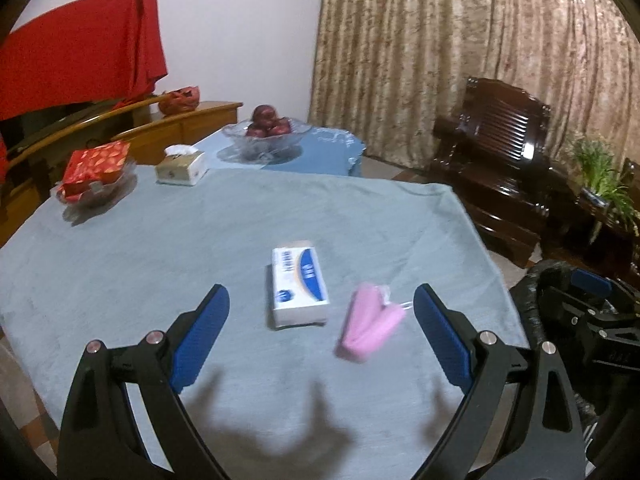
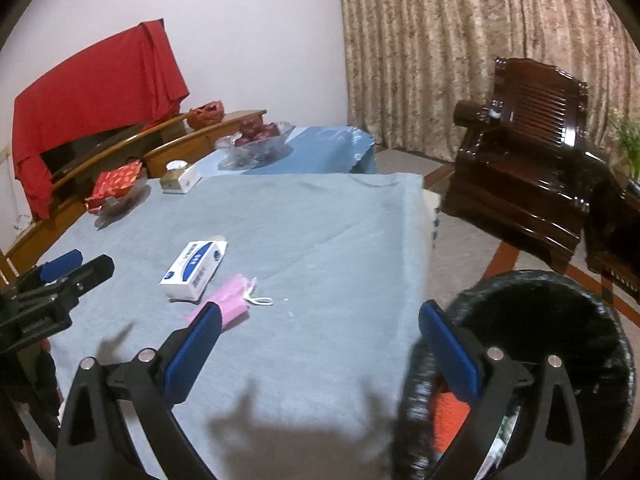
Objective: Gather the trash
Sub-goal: 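Move both open tools back over the table toward the box and pink mask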
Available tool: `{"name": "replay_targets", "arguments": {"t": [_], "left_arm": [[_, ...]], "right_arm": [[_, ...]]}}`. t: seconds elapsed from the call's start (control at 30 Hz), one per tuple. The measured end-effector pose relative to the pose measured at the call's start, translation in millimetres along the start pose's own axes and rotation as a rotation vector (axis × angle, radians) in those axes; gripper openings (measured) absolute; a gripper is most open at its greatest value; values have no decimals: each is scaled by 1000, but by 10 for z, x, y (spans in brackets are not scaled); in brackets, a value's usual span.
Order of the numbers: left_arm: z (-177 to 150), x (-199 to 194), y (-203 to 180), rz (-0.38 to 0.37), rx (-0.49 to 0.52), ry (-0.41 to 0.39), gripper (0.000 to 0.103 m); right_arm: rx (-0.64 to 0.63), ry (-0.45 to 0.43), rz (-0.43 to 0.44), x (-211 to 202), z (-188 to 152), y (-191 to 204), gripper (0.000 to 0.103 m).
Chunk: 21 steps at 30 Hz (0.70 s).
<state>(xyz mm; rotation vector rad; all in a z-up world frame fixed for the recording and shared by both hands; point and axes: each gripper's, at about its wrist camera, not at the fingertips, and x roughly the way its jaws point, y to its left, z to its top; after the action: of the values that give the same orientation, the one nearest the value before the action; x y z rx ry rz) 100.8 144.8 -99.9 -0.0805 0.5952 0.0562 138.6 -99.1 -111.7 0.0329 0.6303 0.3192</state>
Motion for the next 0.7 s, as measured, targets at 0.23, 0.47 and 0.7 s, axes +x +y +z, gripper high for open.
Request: {"name": "replay_targets", "arguments": {"t": [0.23, 0.47, 0.7], "left_arm": [[-115, 126, 306, 38, -20, 25, 91], [-214, 239, 576, 65, -20, 52, 91], [-313, 364, 814, 83, -51, 80, 91]], "right_arm": [[-16, 34, 22, 314, -64, 289, 97], [-37, 95, 49, 679, -223, 621, 97], [-46, 138, 51, 1018, -323, 934, 97]]}}
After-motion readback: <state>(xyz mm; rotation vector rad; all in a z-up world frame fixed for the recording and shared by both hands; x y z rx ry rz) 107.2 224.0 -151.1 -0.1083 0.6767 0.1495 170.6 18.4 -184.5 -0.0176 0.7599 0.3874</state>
